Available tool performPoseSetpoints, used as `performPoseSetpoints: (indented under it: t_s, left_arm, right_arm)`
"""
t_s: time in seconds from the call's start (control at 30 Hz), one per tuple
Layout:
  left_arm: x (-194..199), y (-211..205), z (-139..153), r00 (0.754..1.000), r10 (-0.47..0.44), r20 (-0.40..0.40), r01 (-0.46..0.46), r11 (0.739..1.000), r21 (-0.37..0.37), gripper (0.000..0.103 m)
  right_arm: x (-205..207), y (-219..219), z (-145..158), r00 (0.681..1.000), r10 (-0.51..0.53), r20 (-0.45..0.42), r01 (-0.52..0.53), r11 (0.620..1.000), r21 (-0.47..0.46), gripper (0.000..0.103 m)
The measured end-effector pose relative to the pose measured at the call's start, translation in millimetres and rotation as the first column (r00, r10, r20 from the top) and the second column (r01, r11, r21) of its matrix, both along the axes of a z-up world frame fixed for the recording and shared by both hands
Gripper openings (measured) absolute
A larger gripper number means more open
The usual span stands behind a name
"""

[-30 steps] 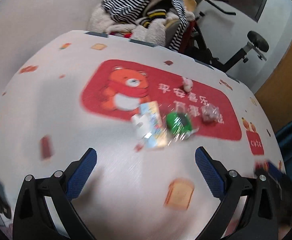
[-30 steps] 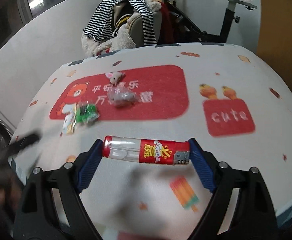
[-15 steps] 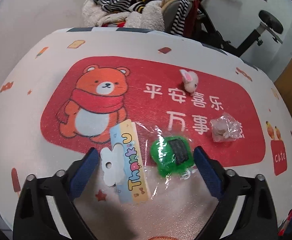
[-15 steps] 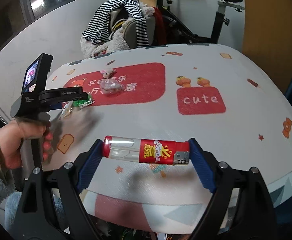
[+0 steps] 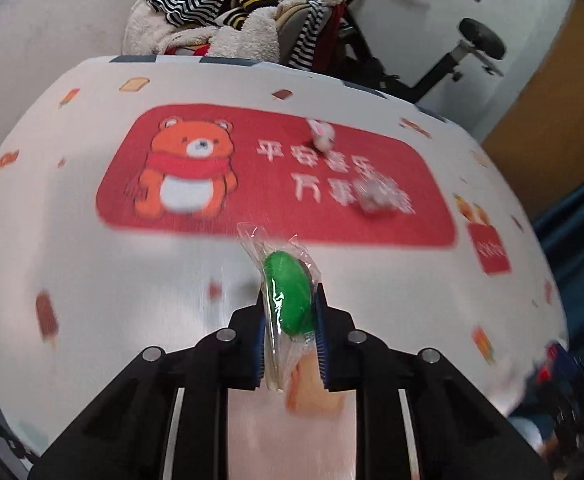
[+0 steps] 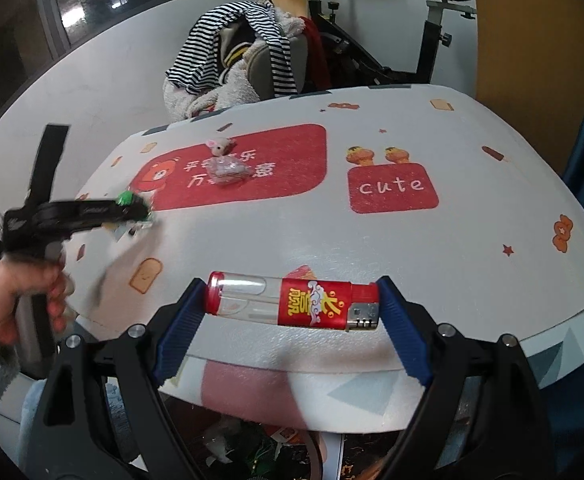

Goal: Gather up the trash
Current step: 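Carry the packet over the bin and open the left gripper while the right gripper carries the lighter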

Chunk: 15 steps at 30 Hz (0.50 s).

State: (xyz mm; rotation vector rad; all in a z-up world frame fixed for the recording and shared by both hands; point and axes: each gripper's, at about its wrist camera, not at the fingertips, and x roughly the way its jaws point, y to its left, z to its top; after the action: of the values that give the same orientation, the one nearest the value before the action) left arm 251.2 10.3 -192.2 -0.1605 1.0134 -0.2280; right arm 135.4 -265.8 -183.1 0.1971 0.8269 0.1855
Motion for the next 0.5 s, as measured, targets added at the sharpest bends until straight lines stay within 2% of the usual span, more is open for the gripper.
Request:
performPoseSetpoints:
  t_s: [0.27, 0.5]
  left_arm:
    - [-107.0, -11.6, 18.3, 0.985, -0.167, 0.046, 0.169, 0.985, -0.032, 0.020]
    - [-177.9, -27.8, 2.0, 0.963, -0.269, 0.020, 0.269, 0.963, -0.011, 0.020]
  right_arm:
    - [-25.6, 10.9, 16.1, 0.999, 0.025, 0.030, -0.025, 1.000, -0.005, 0.084]
    - [-48.3, 13.8, 25.0, 0.999, 0.026, 0.047, -0.026, 1.000, -0.004, 0.084]
